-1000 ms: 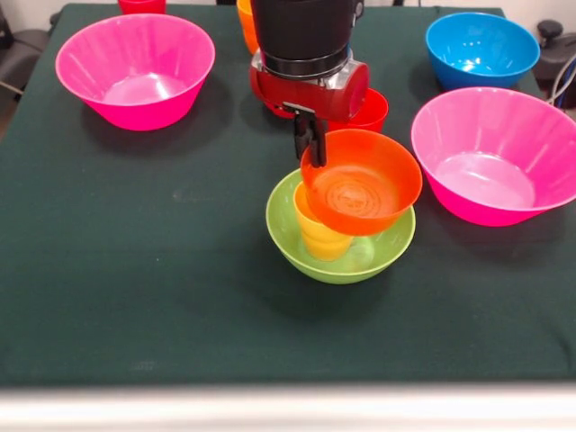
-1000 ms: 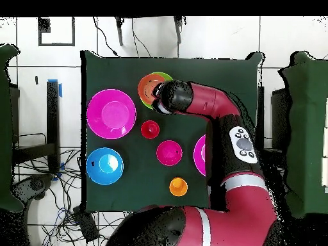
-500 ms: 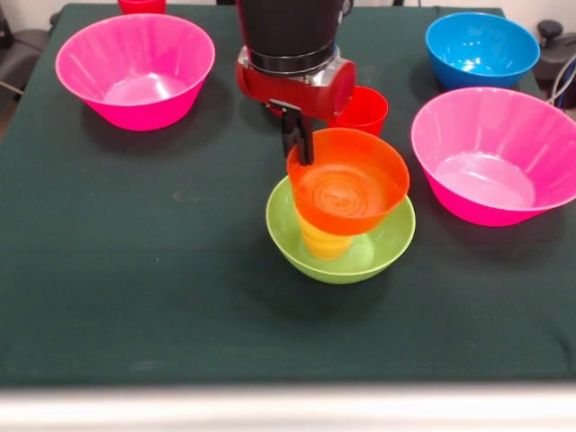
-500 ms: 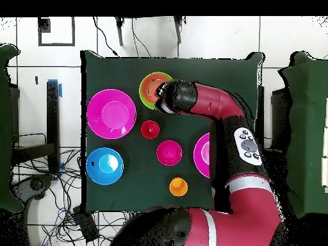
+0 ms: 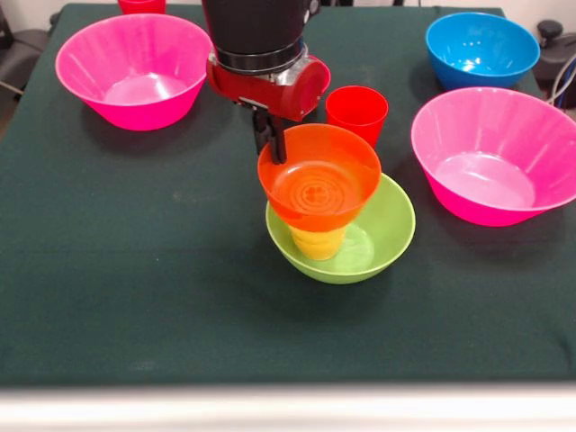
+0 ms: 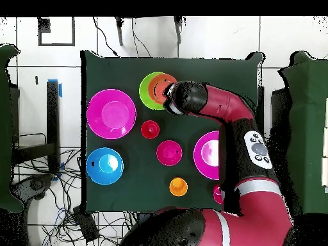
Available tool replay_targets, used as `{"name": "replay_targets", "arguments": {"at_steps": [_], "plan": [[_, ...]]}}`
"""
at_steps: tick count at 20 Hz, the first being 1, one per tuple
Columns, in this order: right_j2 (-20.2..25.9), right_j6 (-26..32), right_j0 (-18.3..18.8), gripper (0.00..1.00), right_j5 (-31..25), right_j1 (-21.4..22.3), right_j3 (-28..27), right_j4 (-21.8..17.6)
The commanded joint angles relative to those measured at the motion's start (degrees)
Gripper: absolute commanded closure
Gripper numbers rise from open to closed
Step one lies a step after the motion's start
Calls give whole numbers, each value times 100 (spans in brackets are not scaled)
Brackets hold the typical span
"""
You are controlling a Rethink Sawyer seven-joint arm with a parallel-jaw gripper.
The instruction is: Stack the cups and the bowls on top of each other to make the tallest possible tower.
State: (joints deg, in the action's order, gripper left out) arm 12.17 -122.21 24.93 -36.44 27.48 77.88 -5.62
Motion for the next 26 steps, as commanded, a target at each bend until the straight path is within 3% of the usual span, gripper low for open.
{"name": "replay_targets", "arguments": {"at_steps": [1,14,24,25,26], "plan": [[514,814,81,100,180,30,504,-490],[756,707,93,100,22,80,589,-323],[603,702,56,100,-85,62,502,-462],[569,713,38,0,-89,72,491,-501],[562,719,37,0,-94,75,487,-508]]}}
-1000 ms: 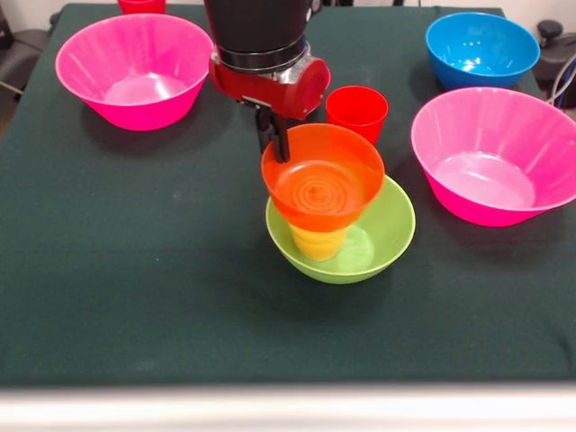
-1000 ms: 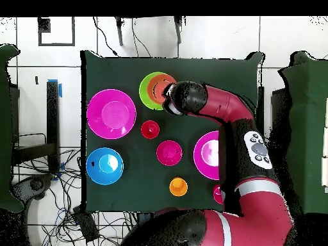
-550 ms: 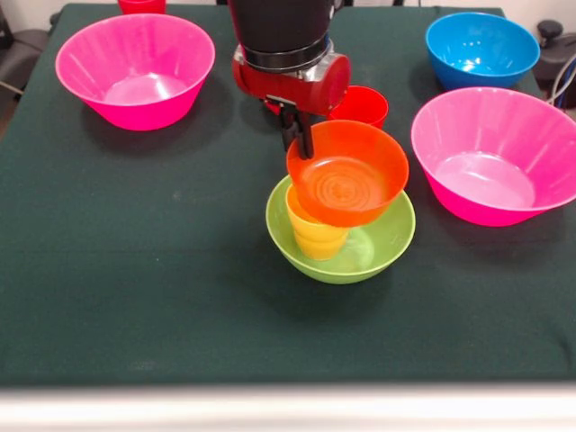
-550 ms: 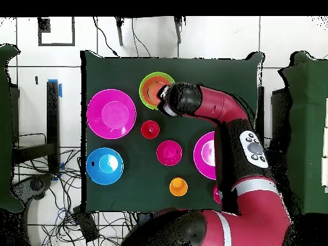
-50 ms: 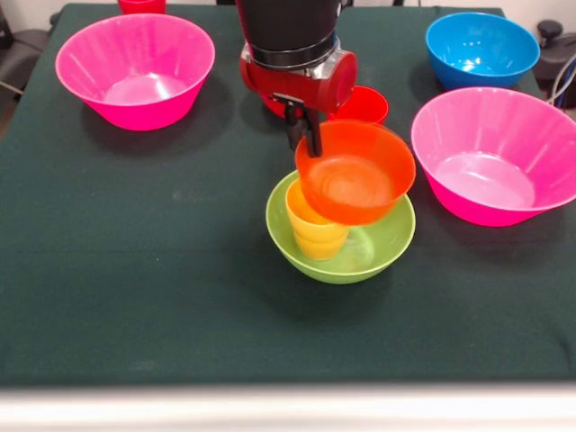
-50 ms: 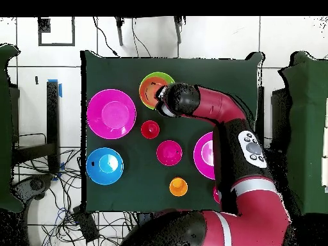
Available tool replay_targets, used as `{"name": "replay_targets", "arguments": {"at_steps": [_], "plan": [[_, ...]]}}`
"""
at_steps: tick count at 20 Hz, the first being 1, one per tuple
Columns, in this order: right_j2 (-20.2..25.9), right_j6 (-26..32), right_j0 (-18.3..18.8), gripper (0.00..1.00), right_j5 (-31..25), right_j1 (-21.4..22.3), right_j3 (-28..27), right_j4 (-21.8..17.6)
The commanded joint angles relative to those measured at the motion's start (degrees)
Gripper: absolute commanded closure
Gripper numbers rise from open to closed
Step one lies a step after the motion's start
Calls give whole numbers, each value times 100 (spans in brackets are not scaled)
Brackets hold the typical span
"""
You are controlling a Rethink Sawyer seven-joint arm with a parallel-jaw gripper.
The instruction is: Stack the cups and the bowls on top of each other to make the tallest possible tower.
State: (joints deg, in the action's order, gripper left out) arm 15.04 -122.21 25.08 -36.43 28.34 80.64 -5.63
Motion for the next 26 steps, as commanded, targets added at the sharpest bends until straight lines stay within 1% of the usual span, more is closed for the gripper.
{"name": "replay_targets", "arguments": {"at_steps": [1,6,14,15,23,24,26], "plan": [[268,724,20,0,-101,-10,206,-515],[250,738,14,0,-136,-14,155,-529],[269,742,72,0,-60,54,270,-522],[263,765,57,0,-142,33,158,-517],[280,754,71,0,-116,14,216,-505],[270,764,63,100,-137,16,212,-516],[247,769,43,100,-169,10,178,-533]]}}
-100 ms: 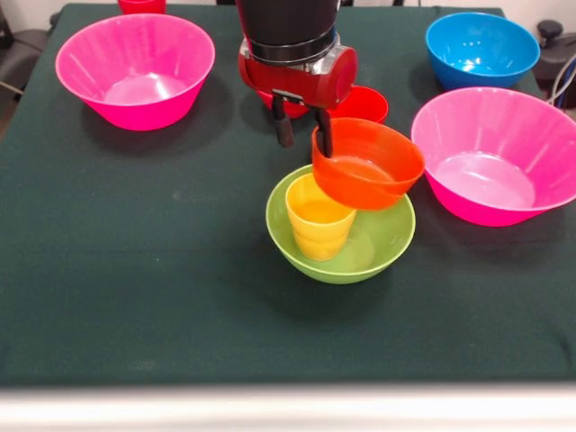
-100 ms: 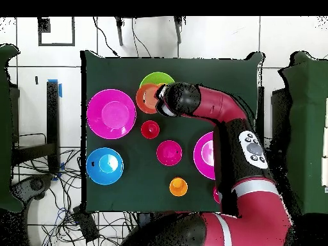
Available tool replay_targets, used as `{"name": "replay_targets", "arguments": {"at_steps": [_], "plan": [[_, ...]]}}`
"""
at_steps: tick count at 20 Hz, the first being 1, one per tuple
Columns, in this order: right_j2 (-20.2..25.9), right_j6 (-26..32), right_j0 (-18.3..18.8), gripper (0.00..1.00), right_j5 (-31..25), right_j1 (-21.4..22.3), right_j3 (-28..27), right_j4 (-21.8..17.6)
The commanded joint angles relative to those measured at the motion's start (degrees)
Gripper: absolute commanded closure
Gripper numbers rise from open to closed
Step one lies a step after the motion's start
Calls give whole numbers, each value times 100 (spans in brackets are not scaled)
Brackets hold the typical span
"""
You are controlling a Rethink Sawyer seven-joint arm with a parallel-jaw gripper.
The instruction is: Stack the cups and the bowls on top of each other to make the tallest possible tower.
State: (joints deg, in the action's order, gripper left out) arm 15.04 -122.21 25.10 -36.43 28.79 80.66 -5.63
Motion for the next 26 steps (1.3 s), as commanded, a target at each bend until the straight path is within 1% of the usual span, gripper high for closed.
{"name": "replay_targets", "arguments": {"at_steps": [1,13,19,23,25,26], "plan": [[235,772,33,100,-185,-37,158,-541],[192,713,-20,100,-305,-105,-103,-506],[225,792,30,100,-492,37,-86,-458],[282,971,176,100,-530,130,-13,-468],[327,1077,302,100,-517,255,153,-463],[347,1130,341,100,-595,267,96,-448]]}}
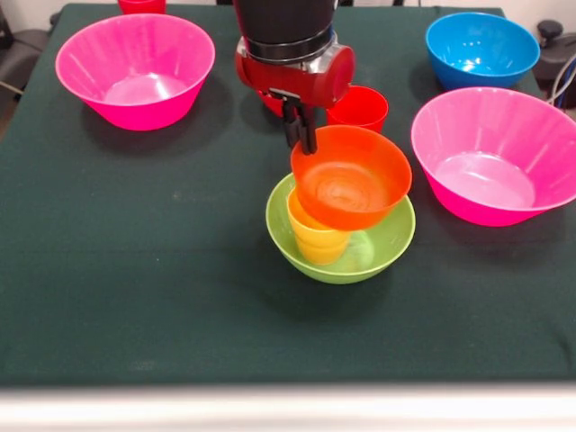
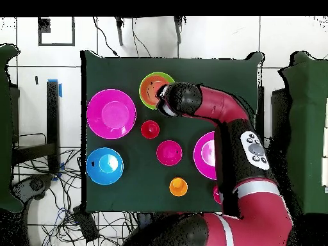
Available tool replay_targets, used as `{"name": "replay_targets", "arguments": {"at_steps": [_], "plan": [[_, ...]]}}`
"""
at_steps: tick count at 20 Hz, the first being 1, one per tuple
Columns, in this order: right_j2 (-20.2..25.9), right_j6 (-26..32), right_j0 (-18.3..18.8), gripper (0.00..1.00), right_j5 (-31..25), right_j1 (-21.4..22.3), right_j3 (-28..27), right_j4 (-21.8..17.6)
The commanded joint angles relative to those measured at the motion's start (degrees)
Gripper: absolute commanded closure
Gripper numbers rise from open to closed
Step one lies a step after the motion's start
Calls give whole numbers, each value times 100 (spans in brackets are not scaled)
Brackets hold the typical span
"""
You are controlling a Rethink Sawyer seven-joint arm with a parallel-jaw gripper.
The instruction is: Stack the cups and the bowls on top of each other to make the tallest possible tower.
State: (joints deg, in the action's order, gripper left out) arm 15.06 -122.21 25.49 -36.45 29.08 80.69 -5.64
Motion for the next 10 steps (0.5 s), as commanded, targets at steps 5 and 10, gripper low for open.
{"name": "replay_targets", "arguments": {"at_steps": [5,10], "plan": [[508,1331,577,100,-587,377,273,-450],[634,1443,798,100,-613,427,326,-517]]}}
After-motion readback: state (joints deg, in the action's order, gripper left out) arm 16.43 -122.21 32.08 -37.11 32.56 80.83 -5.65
